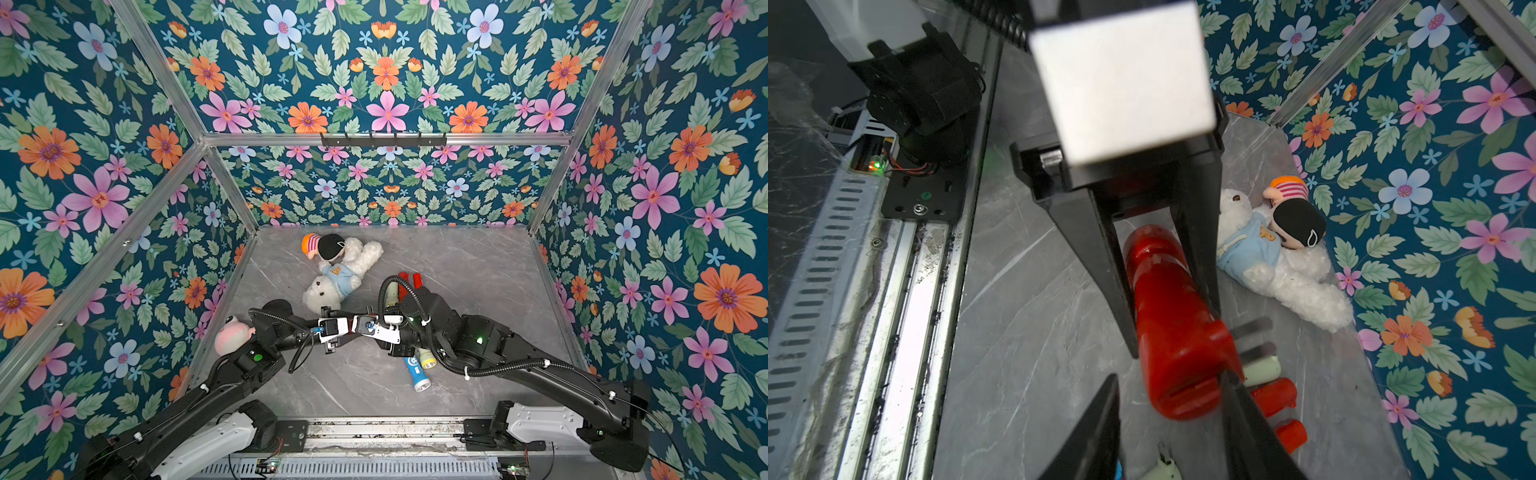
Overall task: Close the plug at the bottom of the flashlight
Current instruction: Close the plug of the flashlight.
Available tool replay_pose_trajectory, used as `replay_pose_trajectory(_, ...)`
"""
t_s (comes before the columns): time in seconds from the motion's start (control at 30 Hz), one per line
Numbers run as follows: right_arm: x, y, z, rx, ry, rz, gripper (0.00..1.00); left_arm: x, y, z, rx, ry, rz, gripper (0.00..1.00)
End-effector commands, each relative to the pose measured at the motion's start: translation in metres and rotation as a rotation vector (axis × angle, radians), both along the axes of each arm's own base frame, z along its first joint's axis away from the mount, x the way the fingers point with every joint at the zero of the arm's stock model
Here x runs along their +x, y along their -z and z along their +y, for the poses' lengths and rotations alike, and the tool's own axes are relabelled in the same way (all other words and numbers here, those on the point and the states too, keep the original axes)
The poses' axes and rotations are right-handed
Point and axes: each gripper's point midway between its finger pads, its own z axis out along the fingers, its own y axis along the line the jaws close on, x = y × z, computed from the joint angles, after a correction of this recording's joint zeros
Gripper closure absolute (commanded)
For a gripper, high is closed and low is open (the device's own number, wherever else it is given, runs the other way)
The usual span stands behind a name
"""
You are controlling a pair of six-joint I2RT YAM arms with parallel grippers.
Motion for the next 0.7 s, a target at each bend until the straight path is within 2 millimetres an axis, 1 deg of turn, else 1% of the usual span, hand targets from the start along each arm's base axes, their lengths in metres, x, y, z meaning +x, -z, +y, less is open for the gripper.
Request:
replay_pose_trajectory(0.0, 0.003, -0.005, 0.001, 0.018, 0.002, -0.044, 0.56, -0.004, -0.01, -0.002, -0.026, 0.033, -0.028, 1.0)
replay_pose_trajectory(0.13, 0.009, -0.007, 0.001, 0.025, 0.026, -0.069, 0.53, -0.006, -0.011, -0.003, -0.027, 0.051, -0.023, 1.0)
replay_pose_trajectory(0.4, 0.013, -0.015, 0.003, 0.058, 0.044, -0.108, 0.51, -0.007, -0.01, -0.003, -0.023, 0.058, -0.021, 1.0)
replay_pose_trajectory(0.43, 0.013, -0.015, 0.003, 0.057, 0.043, -0.106, 0.51, -0.007, -0.011, -0.003, -0.024, 0.058, -0.022, 1.0)
replay_pose_trajectory(0.5, 0.013, -0.014, 0.004, 0.056, 0.043, -0.104, 0.56, -0.008, -0.012, -0.003, -0.027, 0.062, -0.026, 1.0)
replay_pose_trajectory(0.67, 0.012, -0.011, 0.005, 0.045, 0.047, -0.107, 0.62, -0.008, -0.017, -0.003, -0.038, 0.066, -0.026, 1.0)
